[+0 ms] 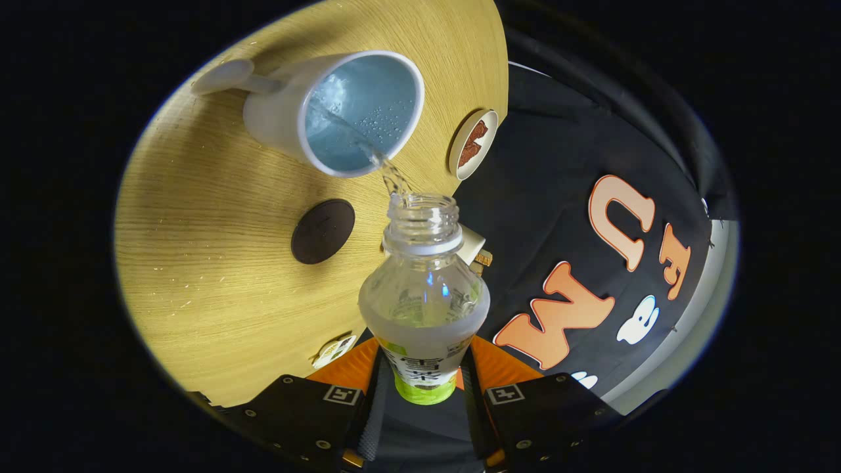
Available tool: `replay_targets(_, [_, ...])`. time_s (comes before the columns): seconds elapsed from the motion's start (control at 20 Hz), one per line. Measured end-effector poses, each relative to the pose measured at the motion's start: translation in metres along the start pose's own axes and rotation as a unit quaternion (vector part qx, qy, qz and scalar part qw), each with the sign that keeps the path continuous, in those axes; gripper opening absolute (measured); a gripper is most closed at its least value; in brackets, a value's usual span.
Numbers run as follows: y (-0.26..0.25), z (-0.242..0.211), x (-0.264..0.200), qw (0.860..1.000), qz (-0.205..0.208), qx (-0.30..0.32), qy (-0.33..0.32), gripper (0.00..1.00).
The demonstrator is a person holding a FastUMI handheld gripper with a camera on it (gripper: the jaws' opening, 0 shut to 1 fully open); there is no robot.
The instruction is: Take the bottle from table, then pour the juice into the cup, finally place the bottle on the coaster
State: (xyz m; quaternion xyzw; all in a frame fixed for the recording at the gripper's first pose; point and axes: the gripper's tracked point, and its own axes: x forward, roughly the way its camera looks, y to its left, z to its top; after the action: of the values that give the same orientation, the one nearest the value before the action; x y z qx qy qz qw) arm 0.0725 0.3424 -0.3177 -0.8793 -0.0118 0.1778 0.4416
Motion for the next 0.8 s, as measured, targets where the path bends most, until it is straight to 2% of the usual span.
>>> replay_targets(0.8, [-0.027,-0.004,-0.004,0.999,-0.018,-0.040,-0.003,0.55])
